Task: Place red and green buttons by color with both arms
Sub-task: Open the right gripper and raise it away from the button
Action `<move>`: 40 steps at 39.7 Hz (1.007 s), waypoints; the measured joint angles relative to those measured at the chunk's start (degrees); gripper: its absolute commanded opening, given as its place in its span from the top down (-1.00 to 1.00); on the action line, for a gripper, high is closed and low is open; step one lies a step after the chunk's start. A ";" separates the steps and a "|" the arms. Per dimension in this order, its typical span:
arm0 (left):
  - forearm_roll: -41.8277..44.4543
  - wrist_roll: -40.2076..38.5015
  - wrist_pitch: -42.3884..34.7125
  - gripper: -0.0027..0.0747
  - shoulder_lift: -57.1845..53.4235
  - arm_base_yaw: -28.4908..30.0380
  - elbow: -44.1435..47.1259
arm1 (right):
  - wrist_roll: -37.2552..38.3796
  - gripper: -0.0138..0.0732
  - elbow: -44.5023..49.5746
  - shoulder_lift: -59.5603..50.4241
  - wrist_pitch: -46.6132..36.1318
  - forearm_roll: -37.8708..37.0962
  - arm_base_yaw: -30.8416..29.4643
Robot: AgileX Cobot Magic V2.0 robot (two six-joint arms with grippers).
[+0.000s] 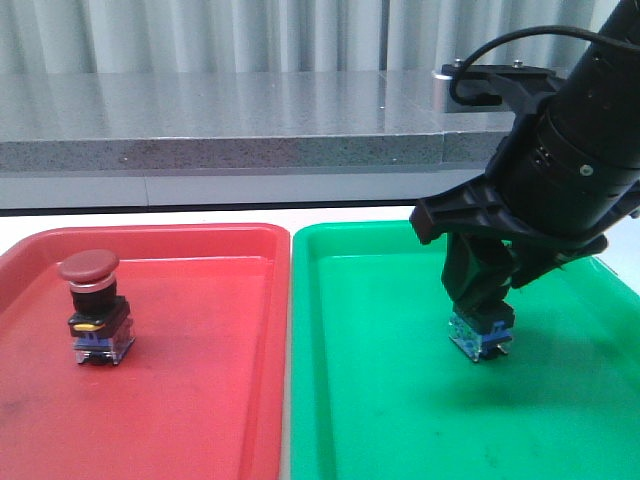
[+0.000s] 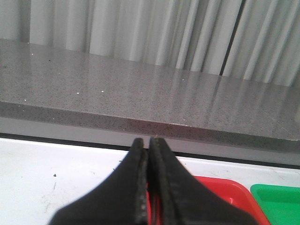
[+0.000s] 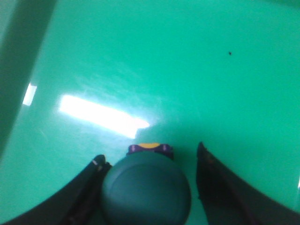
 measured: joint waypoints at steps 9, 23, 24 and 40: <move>0.00 0.00 0.00 0.98 0.00 0.00 0.00 | 0.00 -0.53 0.00 -0.83 0.64 0.00 0.00; 0.00 0.00 0.00 0.98 0.00 0.00 0.00 | 0.00 0.67 0.00 -17.50 1.00 -0.51 0.00; 0.00 0.00 0.00 0.98 0.00 0.00 0.00 | 0.00 0.75 0.00 -18.67 1.00 -0.88 0.00; 0.00 0.00 0.00 0.98 0.00 0.00 0.00 | 0.00 0.97 2.63 -35.24 2.86 -5.11 -7.94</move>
